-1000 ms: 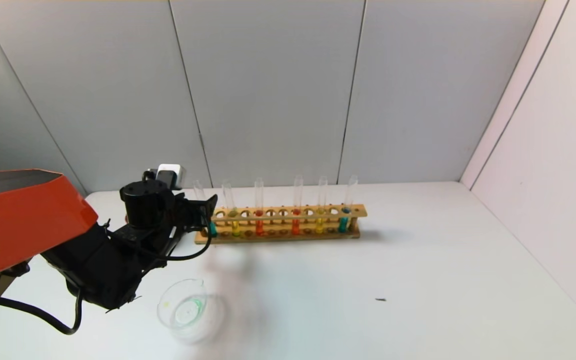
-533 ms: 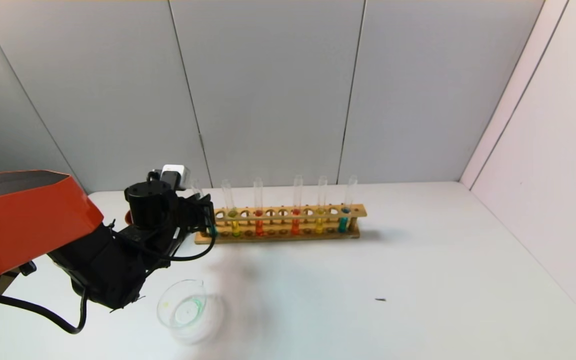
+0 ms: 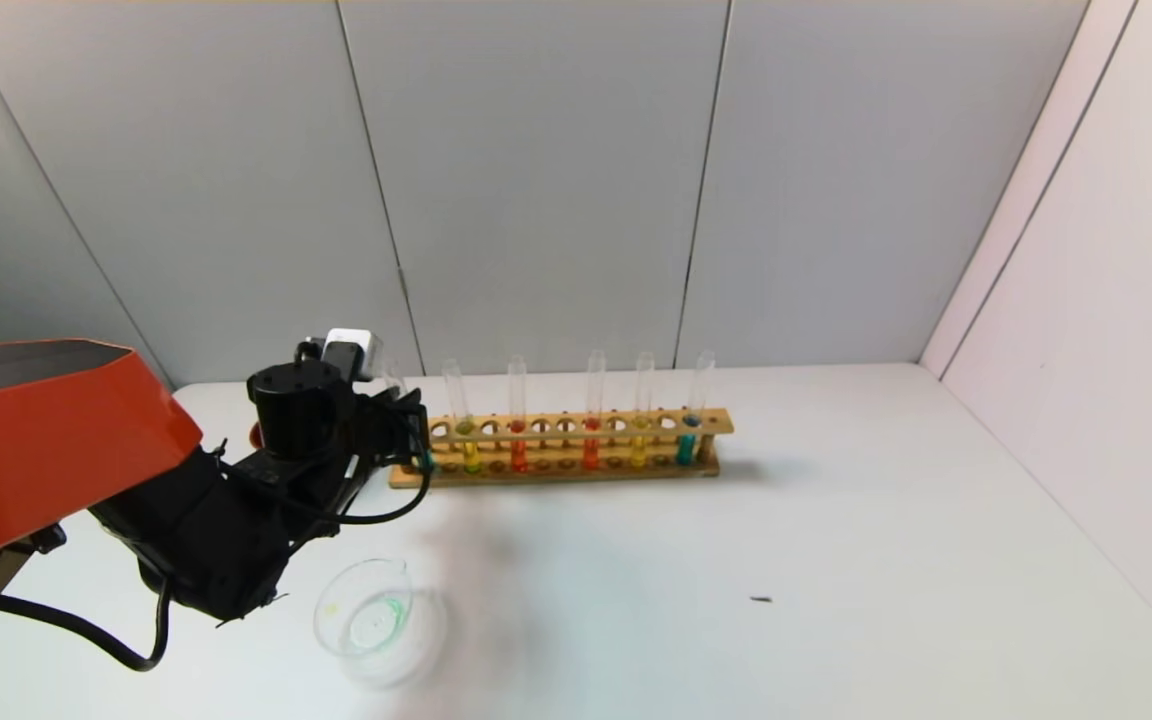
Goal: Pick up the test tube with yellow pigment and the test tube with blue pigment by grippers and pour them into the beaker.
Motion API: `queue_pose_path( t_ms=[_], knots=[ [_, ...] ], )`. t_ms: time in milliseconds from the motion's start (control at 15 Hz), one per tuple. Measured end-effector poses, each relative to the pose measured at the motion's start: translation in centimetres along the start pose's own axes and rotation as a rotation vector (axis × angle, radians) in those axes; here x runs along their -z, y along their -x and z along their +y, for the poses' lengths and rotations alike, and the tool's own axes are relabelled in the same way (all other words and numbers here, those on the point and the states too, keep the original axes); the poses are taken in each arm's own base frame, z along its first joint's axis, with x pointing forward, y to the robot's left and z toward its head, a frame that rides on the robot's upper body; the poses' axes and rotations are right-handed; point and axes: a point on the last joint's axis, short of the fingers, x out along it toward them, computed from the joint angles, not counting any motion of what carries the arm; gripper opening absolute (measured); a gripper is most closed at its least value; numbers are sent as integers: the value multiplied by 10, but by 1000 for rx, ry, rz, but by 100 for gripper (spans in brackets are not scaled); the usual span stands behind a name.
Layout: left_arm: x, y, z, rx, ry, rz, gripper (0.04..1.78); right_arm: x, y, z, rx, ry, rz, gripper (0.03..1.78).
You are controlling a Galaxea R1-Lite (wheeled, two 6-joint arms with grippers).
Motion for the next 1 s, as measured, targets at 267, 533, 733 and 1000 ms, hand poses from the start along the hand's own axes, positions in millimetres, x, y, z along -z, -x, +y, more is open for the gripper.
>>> queue_pose_path(
  t_ms=[267, 533, 733, 1000],
  knots=[
    [-7, 4, -3, 7, -38, 0, 31, 0, 0, 0, 0, 0, 0, 170],
    [-22, 5, -4, 9, -46, 24, 31, 0, 0, 0, 0, 0, 0, 170],
    [-39, 5, -5, 12, -45, 19, 31, 0, 0, 0, 0, 0, 0, 170],
    [-64, 3, -7, 12, -35, 12, 31, 0, 0, 0, 0, 0, 0, 170]
  ],
)
